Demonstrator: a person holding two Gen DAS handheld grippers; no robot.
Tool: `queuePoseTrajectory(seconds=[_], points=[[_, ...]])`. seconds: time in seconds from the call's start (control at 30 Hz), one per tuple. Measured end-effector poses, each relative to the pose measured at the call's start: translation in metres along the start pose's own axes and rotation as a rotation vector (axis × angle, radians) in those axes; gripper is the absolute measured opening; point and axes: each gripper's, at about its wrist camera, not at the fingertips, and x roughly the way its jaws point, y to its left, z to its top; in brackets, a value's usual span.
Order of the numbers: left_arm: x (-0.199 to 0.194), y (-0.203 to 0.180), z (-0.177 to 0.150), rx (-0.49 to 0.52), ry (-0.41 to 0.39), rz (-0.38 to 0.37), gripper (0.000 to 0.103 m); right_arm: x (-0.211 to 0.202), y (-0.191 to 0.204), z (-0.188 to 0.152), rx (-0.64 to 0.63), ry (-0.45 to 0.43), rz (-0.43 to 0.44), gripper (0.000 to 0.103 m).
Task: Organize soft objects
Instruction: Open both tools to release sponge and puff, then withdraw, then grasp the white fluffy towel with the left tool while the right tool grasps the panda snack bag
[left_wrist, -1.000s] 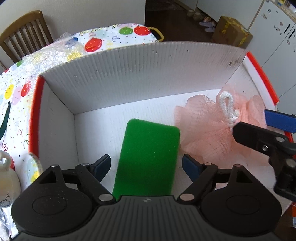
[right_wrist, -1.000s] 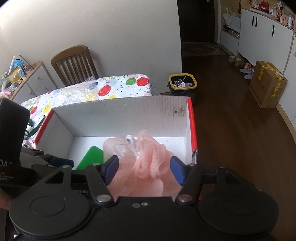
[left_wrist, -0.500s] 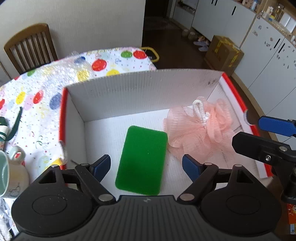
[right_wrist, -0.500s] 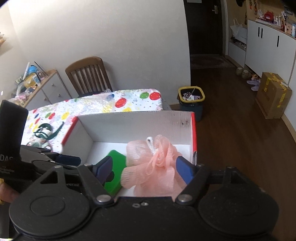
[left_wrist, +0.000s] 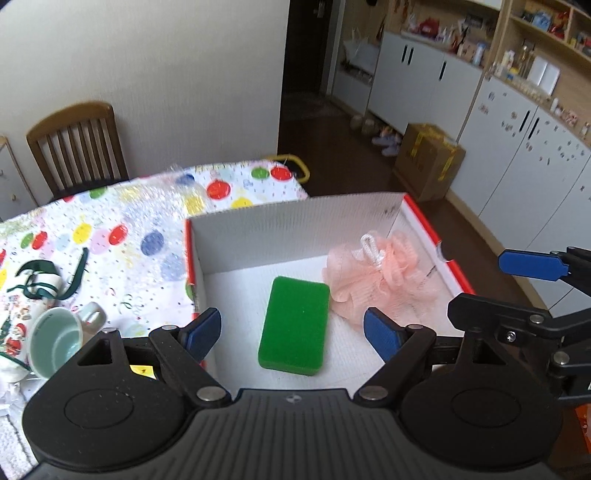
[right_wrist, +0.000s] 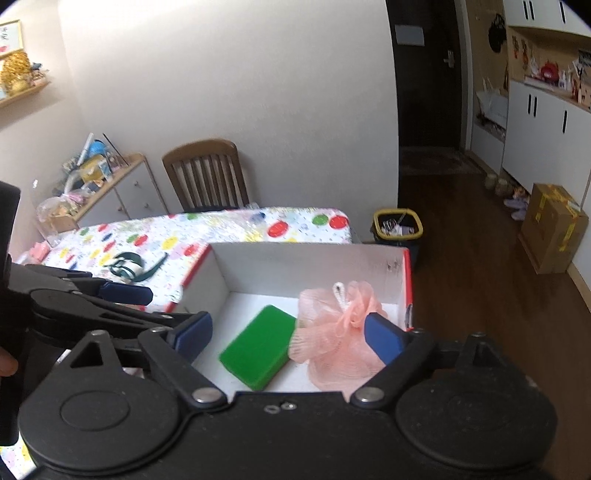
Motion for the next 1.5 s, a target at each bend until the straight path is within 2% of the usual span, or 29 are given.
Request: queuePoseTrajectory(seconds=[0.43,0.6,0.7,0.8,1.2,1.4,1.5], points=[[-0.087,0.018,-0.042,-0.002,-0.151,-0.033,0.085,-0.044,0.049,-0.018,-0.023,-0.086,0.096,0.102],[-0.111,0.033,-0.065,-0.012,-0.192,-0.041,0.094,-0.055,0.073,-0.025,-0.026,-0.112,0.127,0.103],[-0.123,0.045,-0.079,-0.023,-0.216,-0.044,0.096,-0.058,0.09,-0.029,-0.035,-0.121,0.144,0.103],[-0.134,0.06,-0.092,-0.039,-0.238,-0.046,0.103,-0.06,0.106,-0.034,-0.043,-0.132,0.157,0.103],[-0.164,0.148,-0.137,-0.118,-0.292,-0.048,0.103,-0.046,0.172,-0.05,-0.046,-0.11,0.181,0.103],[-0.169,0.19,-0.154,-0.104,-0.311,0.04,0.103,-0.027,0.2,-0.057,-0.047,-0.08,0.15,0.103],[-0.167,0.212,-0.162,-0.101,-0.302,0.051,0.103,-0.014,0.214,-0.06,-0.055,-0.066,0.122,0.103]])
